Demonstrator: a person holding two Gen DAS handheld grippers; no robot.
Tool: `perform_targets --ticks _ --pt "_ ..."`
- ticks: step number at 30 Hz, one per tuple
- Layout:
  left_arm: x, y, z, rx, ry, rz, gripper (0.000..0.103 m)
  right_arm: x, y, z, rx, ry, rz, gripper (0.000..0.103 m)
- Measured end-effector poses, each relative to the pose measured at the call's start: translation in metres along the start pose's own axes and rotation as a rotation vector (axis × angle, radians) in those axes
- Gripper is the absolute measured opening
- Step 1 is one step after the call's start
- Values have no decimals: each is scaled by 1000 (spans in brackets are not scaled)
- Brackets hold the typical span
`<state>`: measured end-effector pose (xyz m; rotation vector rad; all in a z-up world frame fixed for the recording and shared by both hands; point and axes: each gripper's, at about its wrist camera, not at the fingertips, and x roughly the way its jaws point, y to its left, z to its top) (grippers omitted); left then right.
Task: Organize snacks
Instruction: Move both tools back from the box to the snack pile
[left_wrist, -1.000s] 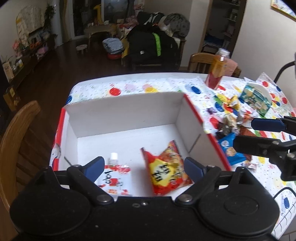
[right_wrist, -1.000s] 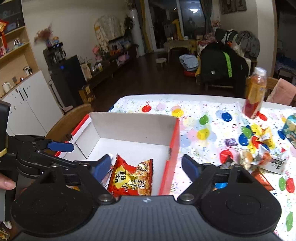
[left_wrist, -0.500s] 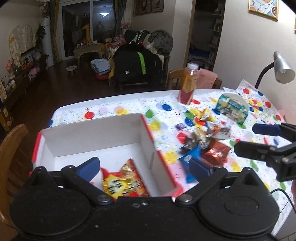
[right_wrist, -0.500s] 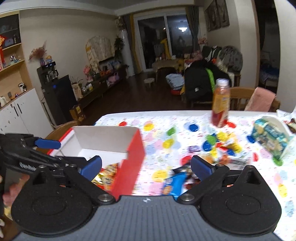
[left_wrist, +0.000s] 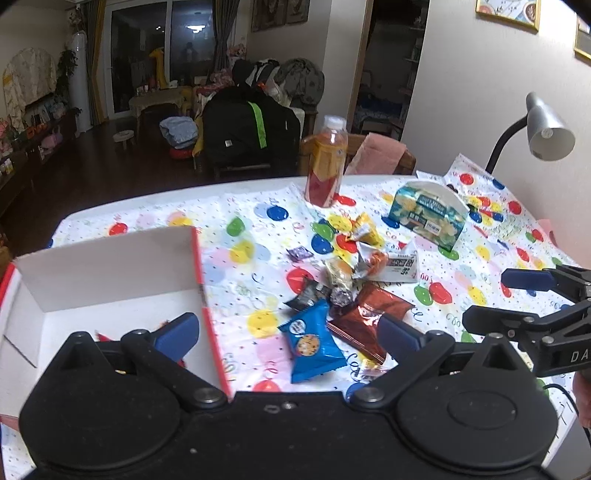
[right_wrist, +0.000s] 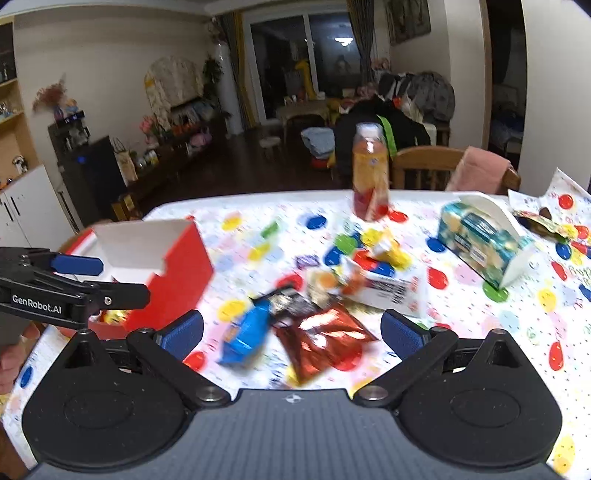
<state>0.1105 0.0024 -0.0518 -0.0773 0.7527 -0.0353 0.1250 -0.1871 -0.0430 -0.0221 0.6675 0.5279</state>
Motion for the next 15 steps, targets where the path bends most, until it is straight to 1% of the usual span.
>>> perform_targets --ticks 6,11,15 --pt "29 -17 -4 -2 23 40 102 19 -28 -8 -18 37 -26 103" --pt "51 -26 -8 -4 55 68 101 38 -47 -11 -20 84 -8 103" --pt "68 -31 -10 5 78 88 97 57 -56 -15 -16 137 22 103"
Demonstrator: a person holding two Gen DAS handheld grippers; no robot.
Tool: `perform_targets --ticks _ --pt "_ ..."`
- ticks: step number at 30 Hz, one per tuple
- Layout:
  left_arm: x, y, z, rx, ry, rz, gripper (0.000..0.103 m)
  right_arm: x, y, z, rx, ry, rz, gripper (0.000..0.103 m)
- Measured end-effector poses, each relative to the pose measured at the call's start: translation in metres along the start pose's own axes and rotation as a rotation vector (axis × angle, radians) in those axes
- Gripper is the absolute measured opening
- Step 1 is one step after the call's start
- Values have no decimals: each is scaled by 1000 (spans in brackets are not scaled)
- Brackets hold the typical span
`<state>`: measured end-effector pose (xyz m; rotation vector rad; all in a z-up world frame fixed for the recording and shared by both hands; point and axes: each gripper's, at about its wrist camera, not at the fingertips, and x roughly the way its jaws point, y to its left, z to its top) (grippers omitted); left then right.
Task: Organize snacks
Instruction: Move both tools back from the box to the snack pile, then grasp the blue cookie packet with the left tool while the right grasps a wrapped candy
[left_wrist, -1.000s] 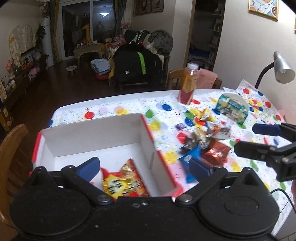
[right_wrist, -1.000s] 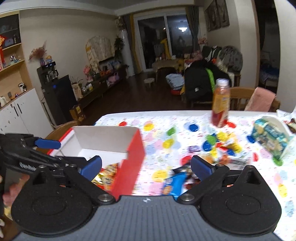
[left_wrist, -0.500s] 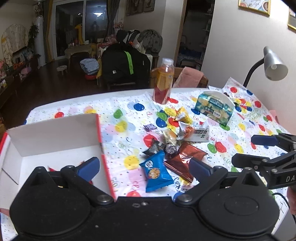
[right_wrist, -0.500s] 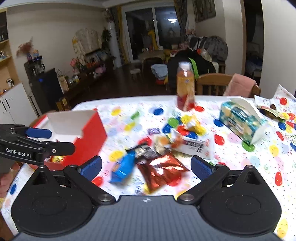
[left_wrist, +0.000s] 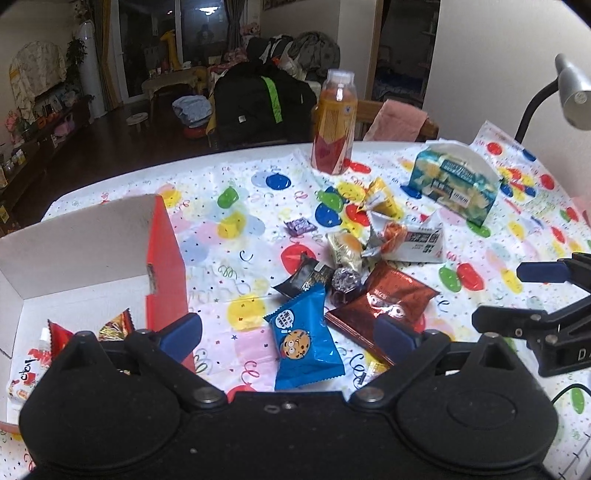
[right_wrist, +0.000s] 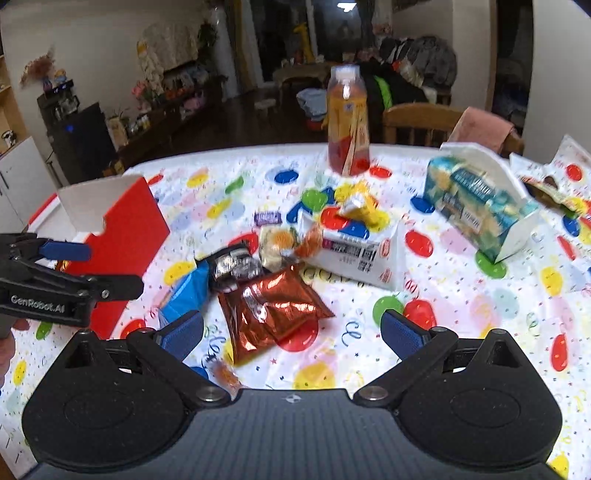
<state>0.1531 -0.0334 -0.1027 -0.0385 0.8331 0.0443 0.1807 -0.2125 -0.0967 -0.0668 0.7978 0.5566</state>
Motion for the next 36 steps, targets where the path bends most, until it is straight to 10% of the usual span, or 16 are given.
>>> perform_targets --ticks 12,26,36 --pt "50 -12 0 0 105 8 85 46 20 -28 -132 137 97 97" --pt "89 -11 -3 -18 206 37 73 76 43 -43 -253 193 129 60" --pt "96 -10 -5 -32 244 -8 47 72 61 -49 -356 183 110 32"
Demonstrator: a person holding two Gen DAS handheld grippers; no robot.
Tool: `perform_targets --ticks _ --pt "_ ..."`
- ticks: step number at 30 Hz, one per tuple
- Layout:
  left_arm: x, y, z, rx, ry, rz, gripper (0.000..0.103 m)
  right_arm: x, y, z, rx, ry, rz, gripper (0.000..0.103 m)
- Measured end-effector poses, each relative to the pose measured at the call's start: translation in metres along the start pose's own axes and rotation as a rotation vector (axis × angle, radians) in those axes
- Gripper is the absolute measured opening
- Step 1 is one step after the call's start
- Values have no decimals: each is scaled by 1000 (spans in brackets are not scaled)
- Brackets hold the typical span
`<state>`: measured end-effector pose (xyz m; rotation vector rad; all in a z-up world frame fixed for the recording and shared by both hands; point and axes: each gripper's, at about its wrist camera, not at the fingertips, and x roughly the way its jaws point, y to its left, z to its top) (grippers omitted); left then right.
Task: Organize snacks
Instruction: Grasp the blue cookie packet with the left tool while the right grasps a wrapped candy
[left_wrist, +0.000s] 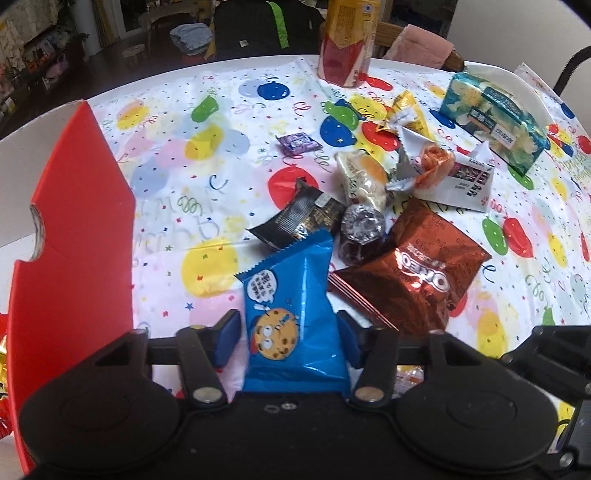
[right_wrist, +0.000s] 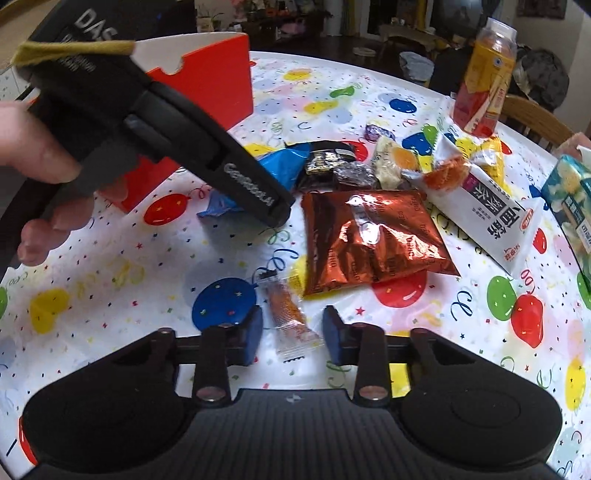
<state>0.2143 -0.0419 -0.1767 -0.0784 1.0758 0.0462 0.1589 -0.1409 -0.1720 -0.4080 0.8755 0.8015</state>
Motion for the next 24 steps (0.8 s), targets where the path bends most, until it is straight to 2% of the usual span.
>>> perform_targets --ticks 3,10,24 --pt "-2 0 -1 7 -6 -3 45 -1 5 -1 -8 -2 2 22" --pt "-11 2 -5 15 -20 -7 38 -10 6 -2 44 -10 0 20" --pt "-71 12 -14 -2 -86 -92 37 -72 12 14 172 -109 23 20"
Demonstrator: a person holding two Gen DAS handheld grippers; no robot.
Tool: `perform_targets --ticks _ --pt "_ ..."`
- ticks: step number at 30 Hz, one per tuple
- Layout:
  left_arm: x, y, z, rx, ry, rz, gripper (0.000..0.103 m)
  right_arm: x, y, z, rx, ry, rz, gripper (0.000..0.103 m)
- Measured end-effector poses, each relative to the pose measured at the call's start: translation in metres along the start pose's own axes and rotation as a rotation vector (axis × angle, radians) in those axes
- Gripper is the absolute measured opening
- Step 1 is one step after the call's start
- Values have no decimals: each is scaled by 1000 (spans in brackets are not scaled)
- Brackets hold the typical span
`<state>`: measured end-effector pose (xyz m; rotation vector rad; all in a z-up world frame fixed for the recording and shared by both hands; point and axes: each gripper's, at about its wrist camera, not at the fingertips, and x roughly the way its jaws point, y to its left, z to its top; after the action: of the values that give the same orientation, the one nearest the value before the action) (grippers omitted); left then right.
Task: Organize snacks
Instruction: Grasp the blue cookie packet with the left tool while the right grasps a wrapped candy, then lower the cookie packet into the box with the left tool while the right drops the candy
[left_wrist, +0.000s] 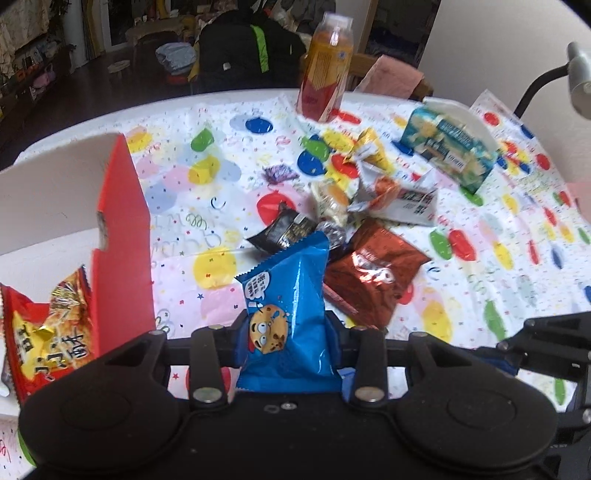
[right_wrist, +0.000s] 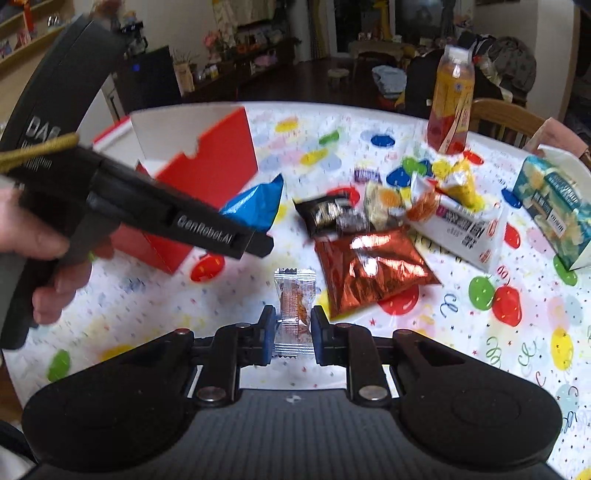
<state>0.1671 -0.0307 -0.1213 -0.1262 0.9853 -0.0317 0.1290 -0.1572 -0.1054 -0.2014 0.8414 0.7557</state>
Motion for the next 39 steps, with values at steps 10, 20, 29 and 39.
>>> perform_targets --ticks 10,20,29,39 --pt "-50 19 -4 -25 -41 -36 37 -29 25 24 31 -65 3 20" --pt "-93 58 -11 -56 -88 -42 37 -35 62 48 38 -107 48 20" --pt "-121 110 -15 -93 -118 -21 37 -20 105 74 10 -119 69 20" --pt "-129 186 -16 -138 -125 70 37 21 147 105 -8 -93 76 20"
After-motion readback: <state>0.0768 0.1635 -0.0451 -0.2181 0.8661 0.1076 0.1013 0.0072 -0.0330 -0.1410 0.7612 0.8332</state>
